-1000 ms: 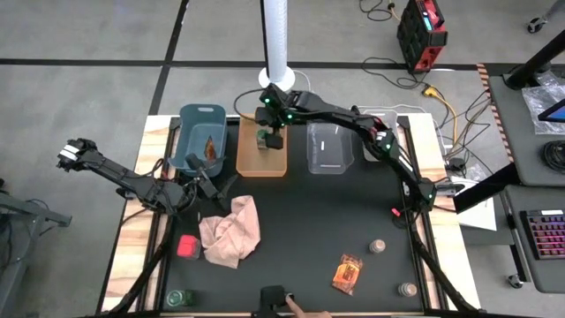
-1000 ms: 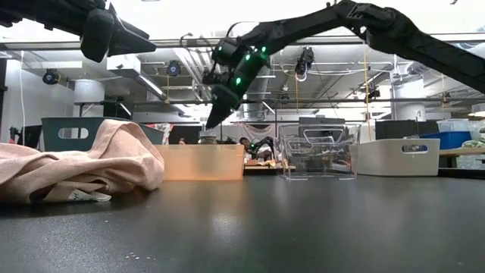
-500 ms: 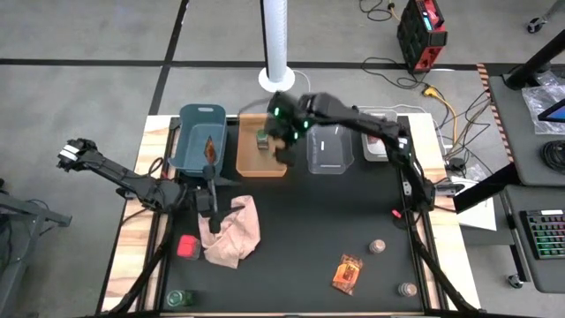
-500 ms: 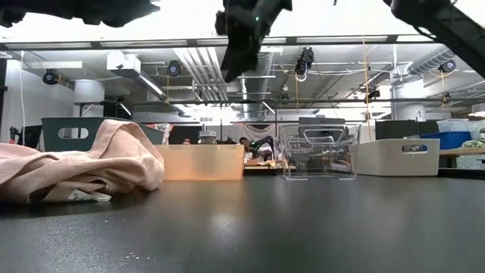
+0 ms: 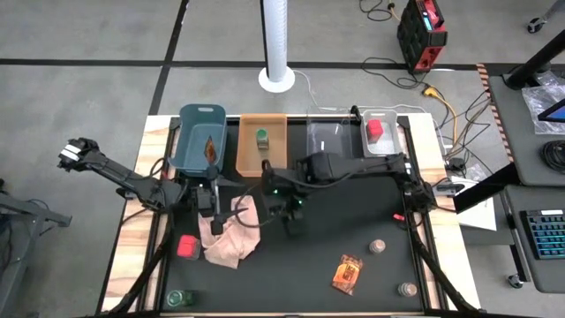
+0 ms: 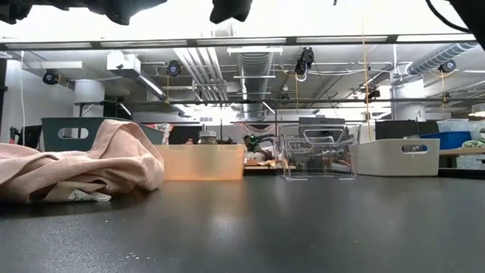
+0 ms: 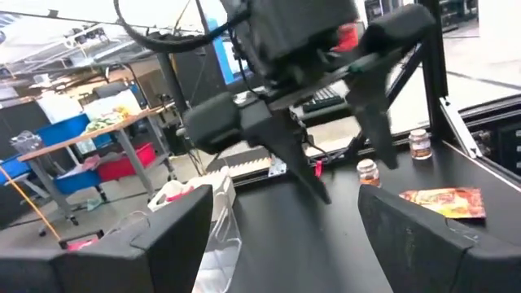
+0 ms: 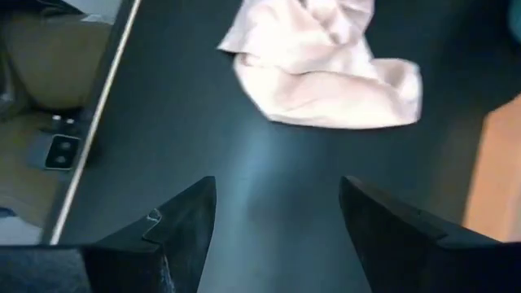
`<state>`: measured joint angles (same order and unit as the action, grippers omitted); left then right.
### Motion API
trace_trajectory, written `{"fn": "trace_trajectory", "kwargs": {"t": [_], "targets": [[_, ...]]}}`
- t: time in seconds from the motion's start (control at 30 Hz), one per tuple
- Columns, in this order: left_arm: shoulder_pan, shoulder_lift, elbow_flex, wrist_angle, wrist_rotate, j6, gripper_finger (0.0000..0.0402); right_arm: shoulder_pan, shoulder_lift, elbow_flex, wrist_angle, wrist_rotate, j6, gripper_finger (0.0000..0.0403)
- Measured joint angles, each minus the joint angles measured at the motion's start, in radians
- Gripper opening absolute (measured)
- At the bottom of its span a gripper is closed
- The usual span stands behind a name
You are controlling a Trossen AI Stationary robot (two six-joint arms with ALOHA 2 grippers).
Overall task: Sort spices by type
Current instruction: Put the top brown seasoning bottle into the transparent bin
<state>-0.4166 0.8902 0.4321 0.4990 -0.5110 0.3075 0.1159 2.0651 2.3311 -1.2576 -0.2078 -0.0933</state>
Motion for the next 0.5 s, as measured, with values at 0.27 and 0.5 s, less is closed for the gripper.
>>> {"fn": "trace_trajectory", "kwargs": {"t": [0.27, 0.5], "targets": [[-0.02, 0.011, 0.058, -0.162, 0.0, -0.01, 0.0291, 0.011, -0.013, -0.115, 0.033, 0.09, 0.087, 0.0248], [-0.022, 0.033, 0.127, -0.292, -0.002, -0.021, 0.0291, 0.039, -0.043, -0.269, 0.081, 0.154, 0.157, 0.0265]]}}
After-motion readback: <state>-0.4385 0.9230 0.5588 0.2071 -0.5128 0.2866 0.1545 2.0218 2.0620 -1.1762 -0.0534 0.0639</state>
